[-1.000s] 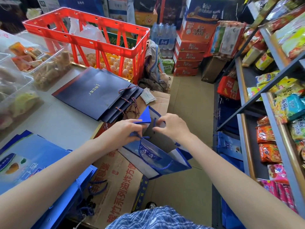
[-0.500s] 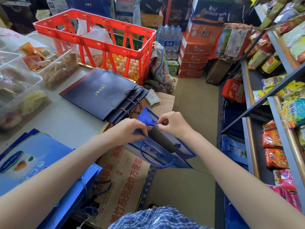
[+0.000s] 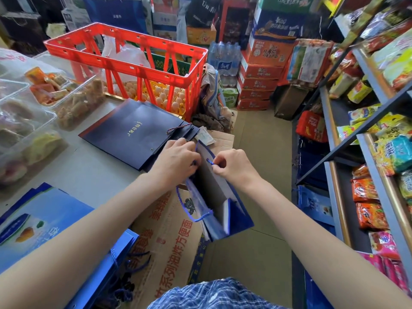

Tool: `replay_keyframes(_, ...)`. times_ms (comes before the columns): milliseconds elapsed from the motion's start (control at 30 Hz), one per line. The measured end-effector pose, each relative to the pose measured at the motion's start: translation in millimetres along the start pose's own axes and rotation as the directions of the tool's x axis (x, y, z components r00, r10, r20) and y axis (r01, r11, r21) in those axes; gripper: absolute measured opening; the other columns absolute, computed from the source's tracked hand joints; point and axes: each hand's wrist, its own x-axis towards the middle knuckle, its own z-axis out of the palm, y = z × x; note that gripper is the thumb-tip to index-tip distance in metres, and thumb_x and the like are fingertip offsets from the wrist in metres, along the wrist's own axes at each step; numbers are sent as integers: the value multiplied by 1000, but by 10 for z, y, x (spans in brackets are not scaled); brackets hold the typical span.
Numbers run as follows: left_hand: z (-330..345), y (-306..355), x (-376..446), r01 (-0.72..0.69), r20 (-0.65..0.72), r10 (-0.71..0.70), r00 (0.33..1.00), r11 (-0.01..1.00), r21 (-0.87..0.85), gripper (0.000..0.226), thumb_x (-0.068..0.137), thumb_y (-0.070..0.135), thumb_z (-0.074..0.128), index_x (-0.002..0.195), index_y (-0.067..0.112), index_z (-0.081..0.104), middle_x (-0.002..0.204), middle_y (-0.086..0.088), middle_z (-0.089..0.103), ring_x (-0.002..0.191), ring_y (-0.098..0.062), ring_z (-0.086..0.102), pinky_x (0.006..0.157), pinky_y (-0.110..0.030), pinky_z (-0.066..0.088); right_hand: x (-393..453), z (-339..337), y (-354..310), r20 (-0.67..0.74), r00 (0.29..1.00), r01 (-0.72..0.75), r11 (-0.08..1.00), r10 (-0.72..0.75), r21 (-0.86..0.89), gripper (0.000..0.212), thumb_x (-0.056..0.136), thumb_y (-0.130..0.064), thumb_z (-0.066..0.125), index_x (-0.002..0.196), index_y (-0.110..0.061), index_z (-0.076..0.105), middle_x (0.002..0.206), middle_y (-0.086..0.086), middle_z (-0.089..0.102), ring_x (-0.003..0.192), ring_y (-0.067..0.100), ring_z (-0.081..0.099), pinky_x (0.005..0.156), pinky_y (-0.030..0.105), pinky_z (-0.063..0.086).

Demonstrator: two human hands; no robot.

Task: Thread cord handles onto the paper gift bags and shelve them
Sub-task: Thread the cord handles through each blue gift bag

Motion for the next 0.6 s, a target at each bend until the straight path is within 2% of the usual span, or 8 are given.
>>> replay_keyframes(100, -19, -100, -82, 130, 280, -199, 939, 960, 247, 19, 87, 22, 54, 97, 28, 68, 102, 5, 59, 105, -19, 49, 85, -29, 28, -31, 49, -33, 22, 999, 22, 1000, -22, 21, 13, 85, -9, 63, 90, -2, 72, 87, 12, 70, 74, 14, 55, 69, 21, 44)
replay_keyframes(167, 18, -60, -128, 213, 320, -323, 890, 918, 333, 21, 87, 20, 54, 103, 24, 66, 109, 4, 62, 107, -20, 51, 83, -28, 32, -9, 121, -84, 55, 997, 50, 999, -50, -1, 15, 86, -11, 62, 94, -2, 71, 91, 12, 70, 77, 18, 57, 72, 23, 44)
replay_keyframes(267, 41, 11, -59, 466, 409, -496, 765, 866, 180, 23, 87, 29, 55, 103, 16, 65, 107, -7, 64, 103, -28, 58, 76, -30, 43, 17, 275, -154, 122, 989, 82, 996, -78, -29, 16, 86, -14, 62, 94, -3, 71, 93, 13, 69, 83, 22, 60, 74, 27, 45)
replay_keyframes(333, 16, -25, 30, 622, 515, -527, 676, 783, -15, 30, 88, 37, 54, 98, 13, 68, 80, -8, 63, 78, -22, 60, 65, -26, 42, 4, 380, -158, 128, 989, 70, 997, -68, -9, 15, 85, -13, 62, 92, -3, 71, 93, 14, 70, 86, 25, 61, 77, 32, 47)
replay_keyframes(367, 6, -49, 57, 670, 564, -512, 647, 736, -100, 34, 88, 39, 53, 94, 10, 70, 63, -5, 54, 62, -18, 52, 57, -25, 38, -4, 427, -153, 107, 993, 53, 998, -55, 18, 14, 84, -11, 63, 91, -3, 72, 91, 15, 70, 84, 26, 62, 76, 32, 47)
replay_keyframes(433, 3, -79, 41, 715, 613, -493, 617, 678, -174, 36, 88, 41, 56, 85, 9, 73, 48, -1, 36, 51, -15, 36, 51, -26, 32, -34, 502, -155, 49, 998, 25, 996, -29, 80, 12, 82, -10, 64, 87, -4, 73, 85, 14, 71, 79, 25, 61, 73, 31, 46)
replay_keyframes(533, 66, -118, -69, 775, 629, -517, 580, 587, -232, 31, 84, 38, 65, 61, 17, 64, 36, 6, 31, 48, -13, 30, 43, -20, 27, -91, 589, -181, 26, 998, 48, 992, -51, 117, 11, 82, -11, 64, 85, -4, 72, 82, 12, 70, 76, 23, 61, 71, 32, 48)
replay_keyframes(600, 110, -129, -124, 808, 642, -522, 562, 515, -288, 29, 82, 32, 68, 60, 14, 63, 46, 4, 35, 52, -12, 30, 45, -19, 25, -139, 622, -192, 45, 997, 57, 989, -64, 137, 12, 82, -10, 63, 86, -3, 72, 84, 12, 70, 74, 21, 60, 70, 30, 47)
